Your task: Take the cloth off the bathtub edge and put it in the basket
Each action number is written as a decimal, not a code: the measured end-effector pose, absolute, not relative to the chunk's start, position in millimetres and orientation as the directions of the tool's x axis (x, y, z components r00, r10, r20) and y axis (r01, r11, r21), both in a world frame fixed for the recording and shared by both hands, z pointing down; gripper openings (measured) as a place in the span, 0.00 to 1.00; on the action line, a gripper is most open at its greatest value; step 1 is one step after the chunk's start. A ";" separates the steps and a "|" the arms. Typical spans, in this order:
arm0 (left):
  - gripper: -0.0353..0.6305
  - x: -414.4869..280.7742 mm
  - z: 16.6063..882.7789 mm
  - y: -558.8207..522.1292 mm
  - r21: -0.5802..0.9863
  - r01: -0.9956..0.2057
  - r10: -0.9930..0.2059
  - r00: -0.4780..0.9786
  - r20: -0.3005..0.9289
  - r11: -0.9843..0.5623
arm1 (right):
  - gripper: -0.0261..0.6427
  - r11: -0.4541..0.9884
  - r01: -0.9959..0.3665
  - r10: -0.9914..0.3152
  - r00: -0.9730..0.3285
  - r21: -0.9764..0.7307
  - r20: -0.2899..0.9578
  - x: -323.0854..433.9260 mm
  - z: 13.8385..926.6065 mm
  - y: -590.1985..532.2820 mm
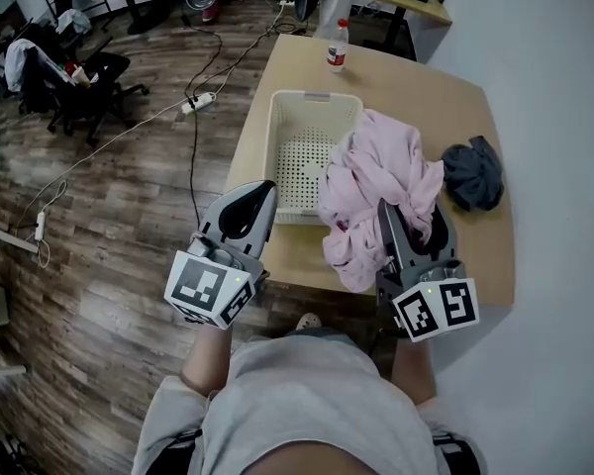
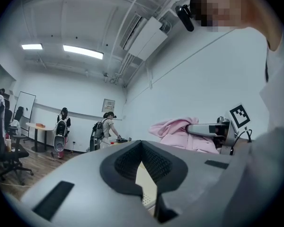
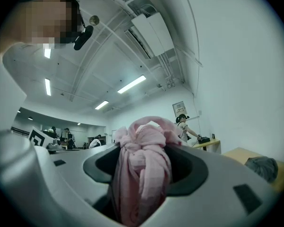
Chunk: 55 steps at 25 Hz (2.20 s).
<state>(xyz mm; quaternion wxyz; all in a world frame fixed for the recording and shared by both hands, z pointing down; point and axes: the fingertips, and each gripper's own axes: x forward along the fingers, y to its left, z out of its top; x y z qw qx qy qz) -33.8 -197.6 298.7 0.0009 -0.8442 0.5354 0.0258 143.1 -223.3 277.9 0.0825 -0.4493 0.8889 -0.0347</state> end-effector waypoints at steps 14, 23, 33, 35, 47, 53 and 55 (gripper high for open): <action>0.05 -23.1 303.1 -206.8 0.020 -0.934 -0.934 0.355 -0.043 -0.356 | 0.46 0.666 -0.733 -0.746 -0.657 -0.139 -0.111 144.5 281.3 -253.3; 0.05 -57.5 314.6 -223.9 0.052 -0.936 -0.937 0.347 -0.034 -0.348 | 0.46 0.668 -0.733 -0.744 -0.659 -0.130 -0.107 111.1 280.0 -271.7; 0.05 -110.1 307.7 -266.5 0.048 -0.913 -0.914 0.405 -0.031 -0.406 | 0.46 0.623 -0.771 -0.782 -0.611 -0.133 -0.122 59.9 266.7 -308.5; 0.05 -119.5 307.6 -276.7 0.047 -0.907 -0.908 0.418 -0.032 -0.419 | 0.46 0.612 -0.779 -0.790 -0.600 -0.133 -0.124 50.7 266.4 -316.6; 0.05 -160.8 310.2 -319.0 0.040 -0.867 -0.868 0.497 -0.007 -0.496 | 0.46 0.526 -0.835 -0.850 -0.519 -0.160 -0.088 14.4 283.2 -362.9; 0.05 -170.7 324.2 -336.1 0.049 -0.846 -0.846 0.532 0.025 -0.530 | 0.46 0.462 -0.866 -0.883 -0.469 -0.193 -0.009 7.3 319.4 -383.0; 0.05 -173.3 328.3 -340.9 0.055 -0.839 -0.839 0.544 0.033 -0.542 | 0.46 0.441 -0.874 -0.891 -0.454 -0.206 0.017 4.9 330.3 -388.6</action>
